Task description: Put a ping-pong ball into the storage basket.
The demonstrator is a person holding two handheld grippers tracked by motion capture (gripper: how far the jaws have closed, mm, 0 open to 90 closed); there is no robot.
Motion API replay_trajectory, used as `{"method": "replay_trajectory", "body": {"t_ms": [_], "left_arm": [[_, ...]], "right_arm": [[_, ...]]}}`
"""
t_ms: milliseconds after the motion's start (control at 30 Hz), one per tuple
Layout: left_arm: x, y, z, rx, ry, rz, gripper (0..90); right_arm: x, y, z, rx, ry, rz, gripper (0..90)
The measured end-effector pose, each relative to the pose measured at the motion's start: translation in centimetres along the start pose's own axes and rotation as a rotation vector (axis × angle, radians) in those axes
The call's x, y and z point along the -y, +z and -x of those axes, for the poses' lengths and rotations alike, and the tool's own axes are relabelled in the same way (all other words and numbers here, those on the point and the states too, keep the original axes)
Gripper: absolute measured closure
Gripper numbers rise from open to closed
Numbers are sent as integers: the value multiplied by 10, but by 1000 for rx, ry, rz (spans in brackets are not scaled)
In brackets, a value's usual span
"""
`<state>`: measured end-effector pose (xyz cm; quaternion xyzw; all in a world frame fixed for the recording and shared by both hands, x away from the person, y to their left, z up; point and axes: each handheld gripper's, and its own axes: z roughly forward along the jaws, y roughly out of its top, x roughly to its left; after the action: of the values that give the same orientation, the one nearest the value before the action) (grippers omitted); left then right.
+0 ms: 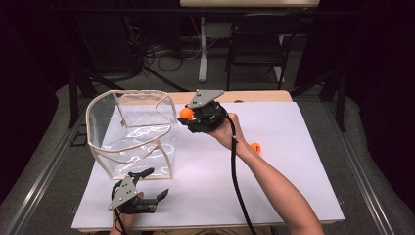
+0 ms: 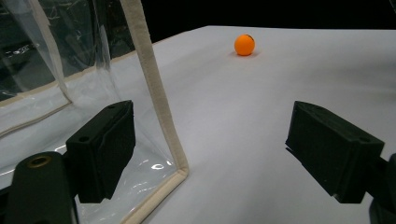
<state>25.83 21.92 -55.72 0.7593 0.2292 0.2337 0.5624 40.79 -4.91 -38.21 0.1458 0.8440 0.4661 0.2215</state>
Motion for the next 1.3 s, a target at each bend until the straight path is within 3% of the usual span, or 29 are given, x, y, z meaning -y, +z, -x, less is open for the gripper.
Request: {"method": "replay_trajectory", "body": {"t_ms": [1300], "left_arm": [[0,-1,-1,0,-3,6,157]], "right_arm": [[-29,18,9,-5,-10,-33,509]]}}
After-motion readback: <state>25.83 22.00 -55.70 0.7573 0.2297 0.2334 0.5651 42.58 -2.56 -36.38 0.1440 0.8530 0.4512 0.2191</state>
